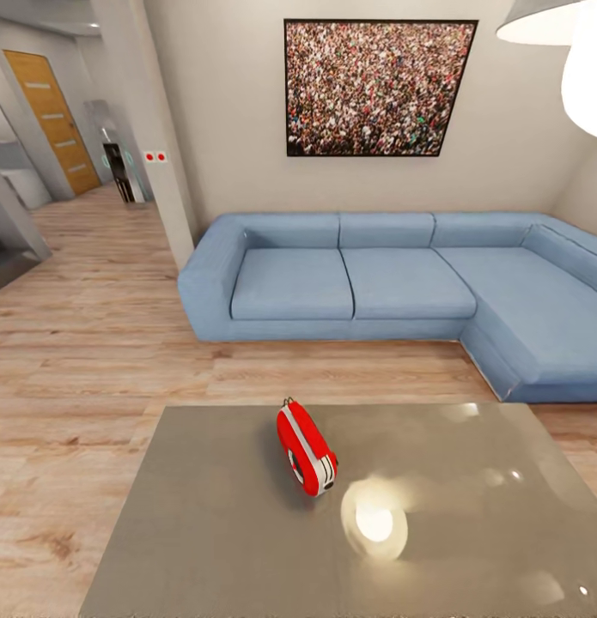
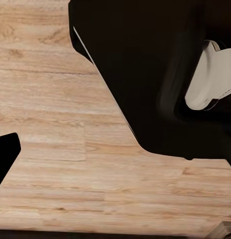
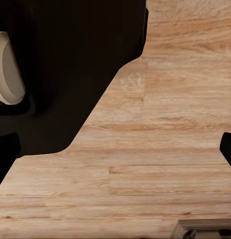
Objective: Turn on the radio receiver that's on the table in the living room.
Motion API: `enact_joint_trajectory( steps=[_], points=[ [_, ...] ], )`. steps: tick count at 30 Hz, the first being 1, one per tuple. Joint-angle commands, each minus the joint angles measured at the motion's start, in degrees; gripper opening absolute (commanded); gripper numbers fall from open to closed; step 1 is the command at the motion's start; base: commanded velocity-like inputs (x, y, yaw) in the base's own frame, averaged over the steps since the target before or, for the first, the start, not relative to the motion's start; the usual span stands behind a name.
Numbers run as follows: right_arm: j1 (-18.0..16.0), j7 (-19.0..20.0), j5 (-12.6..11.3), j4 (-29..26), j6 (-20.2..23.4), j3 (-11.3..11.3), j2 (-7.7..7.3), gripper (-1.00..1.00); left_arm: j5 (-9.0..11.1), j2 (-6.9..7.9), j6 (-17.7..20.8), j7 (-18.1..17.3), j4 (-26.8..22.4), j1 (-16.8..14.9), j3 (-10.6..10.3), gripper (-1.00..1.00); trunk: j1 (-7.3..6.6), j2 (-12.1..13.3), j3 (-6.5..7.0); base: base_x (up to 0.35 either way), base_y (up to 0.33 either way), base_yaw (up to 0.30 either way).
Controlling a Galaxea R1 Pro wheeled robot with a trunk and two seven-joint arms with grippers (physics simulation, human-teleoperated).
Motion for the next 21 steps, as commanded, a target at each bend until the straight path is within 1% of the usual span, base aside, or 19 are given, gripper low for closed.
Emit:
enact_joint_trajectory(
  steps=[1, 6, 12, 16, 19, 20, 21],
  points=[
    [0.0, 0.0, 0.0, 0.0, 0.0, 0.0, 0.00, 1.00, 0.0, 0.00, 0.0, 0.0, 0.0, 0.0, 0.0, 1.00, 0.00, 0.0, -0.10, 0.000, 0.000, 0.000],
    [0.0, 0.0, 0.1, 0.0, -0.1, 0.0, 0.03, 1.00, -0.1, -0.09, -0.1, -0.2, -0.2, 0.0, 0.0, 1.00, 0.00, 0.0, -0.56, 0.000, 0.000, 0.000],
    [0.0, 0.0, 0.2, -0.4, -0.3, 0.0, -0.34, 1.00, -0.1, -0.11, 0.0, -0.2, -3.3, 0.0, -0.1, 1.00, 0.00, 0.0, -1.12, 0.000, 0.000, 0.000],
    [-0.1, 0.0, 0.3, -4.4, 0.1, 0.0, -1.77, 1.00, -0.1, 0.15, 0.0, -0.1, -6.2, 0.0, -0.3, 1.00, 0.00, 0.0, -1.49, 0.000, 0.000, 0.000],
    [-0.2, 0.1, 0.3, -9.1, 0.8, -0.1, -3.31, 1.00, -0.1, 0.58, 0.3, -0.4, -10.2, 0.0, -0.3, 1.00, 0.00, 0.0, -1.77, 0.000, 0.000, 0.000],
    [-0.3, 0.1, 0.3, -10.1, 1.1, -0.1, -3.59, 1.00, -0.1, 0.71, 0.4, -0.5, -11.1, 0.0, -0.3, 1.00, 0.00, 0.0, -1.86, 0.000, 0.000, 0.000],
    [-0.4, 0.1, 0.3, -12.1, 1.9, -0.1, -4.17, 1.00, -0.1, 1.01, 0.6, -0.6, -13.3, 0.0, -0.3, 1.00, 0.00, 0.0, -1.95, 0.000, 0.000, 0.000]
  ],
)
